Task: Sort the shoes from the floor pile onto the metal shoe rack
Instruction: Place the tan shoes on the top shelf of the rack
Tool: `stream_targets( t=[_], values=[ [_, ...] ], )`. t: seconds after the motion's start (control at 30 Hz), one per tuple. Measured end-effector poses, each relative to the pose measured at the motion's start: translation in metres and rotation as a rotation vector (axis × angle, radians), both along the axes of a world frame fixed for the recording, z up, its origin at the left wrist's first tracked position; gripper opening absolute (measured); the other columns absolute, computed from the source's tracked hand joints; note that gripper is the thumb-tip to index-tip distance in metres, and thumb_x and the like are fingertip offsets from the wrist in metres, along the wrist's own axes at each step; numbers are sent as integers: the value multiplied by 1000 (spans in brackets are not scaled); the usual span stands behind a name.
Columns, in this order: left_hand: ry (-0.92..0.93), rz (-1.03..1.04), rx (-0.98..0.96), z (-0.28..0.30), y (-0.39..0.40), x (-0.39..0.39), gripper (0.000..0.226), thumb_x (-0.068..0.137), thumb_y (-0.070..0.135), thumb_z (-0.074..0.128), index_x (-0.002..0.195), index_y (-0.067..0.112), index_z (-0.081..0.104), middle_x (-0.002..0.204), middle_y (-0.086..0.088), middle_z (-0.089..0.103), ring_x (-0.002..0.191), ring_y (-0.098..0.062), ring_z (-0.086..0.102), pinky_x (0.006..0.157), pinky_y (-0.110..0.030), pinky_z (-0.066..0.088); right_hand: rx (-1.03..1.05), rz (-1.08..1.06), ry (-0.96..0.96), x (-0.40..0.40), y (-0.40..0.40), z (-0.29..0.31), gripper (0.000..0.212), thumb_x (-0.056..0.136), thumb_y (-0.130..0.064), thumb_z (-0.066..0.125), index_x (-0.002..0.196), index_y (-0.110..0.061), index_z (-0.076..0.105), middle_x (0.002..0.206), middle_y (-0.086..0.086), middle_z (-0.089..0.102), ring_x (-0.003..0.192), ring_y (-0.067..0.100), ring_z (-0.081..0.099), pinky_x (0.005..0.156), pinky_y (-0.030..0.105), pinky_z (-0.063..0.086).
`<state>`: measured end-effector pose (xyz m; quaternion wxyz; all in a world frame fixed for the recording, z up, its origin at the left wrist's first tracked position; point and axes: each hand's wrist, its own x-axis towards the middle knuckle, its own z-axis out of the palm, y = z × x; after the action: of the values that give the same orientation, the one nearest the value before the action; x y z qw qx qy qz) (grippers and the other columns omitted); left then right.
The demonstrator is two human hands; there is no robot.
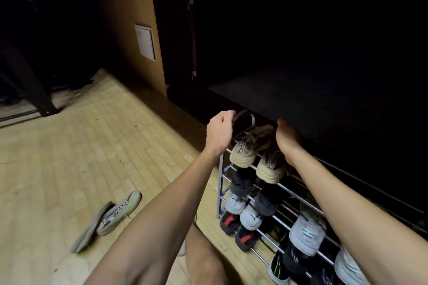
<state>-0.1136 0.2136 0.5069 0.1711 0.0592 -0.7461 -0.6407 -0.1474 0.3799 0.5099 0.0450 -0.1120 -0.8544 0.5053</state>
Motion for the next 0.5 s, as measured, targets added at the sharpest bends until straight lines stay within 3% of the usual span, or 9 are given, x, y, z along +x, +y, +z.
stream_targets(
  t=[0.1,0.17,0.23,0.37,0.5],
  values=[
    [65,36,3,18,-26,25,34,92,39,47,109,22,72,105,8,72,103,-8,65,102,-38,48,-17,121,30,25,-32,29,54,102,-43,22,136,-11,50,136,0,52,132,26,44,106,35,30],
    [87,61,14,24,-48,43,33,89,41,48,104,25,73,102,9,73,101,-6,66,101,-39,48,-41,212,103,37,-55,42,48,102,-33,27,133,-5,51,136,13,55,126,34,49,107,43,36],
    [95,86,17,29,-75,63,32,85,44,49,98,27,73,100,9,73,100,-7,66,101,-39,49,-160,296,134,50,-81,51,53,97,-39,29,127,-7,58,130,12,62,118,30,57,107,48,40],
    [142,207,50,31,-135,104,30,88,35,50,95,20,74,96,2,74,95,-11,68,93,-32,51,-327,429,131,71,-136,53,49,99,-40,30,132,-16,58,114,4,69,104,20,65,97,41,51],
    [115,339,42,21,-198,136,31,91,31,50,96,14,75,94,0,75,90,-11,68,84,-27,51,-306,572,124,94,-193,42,49,101,-38,26,133,-18,58,110,1,70,104,16,64,91,34,52]
  ],
)
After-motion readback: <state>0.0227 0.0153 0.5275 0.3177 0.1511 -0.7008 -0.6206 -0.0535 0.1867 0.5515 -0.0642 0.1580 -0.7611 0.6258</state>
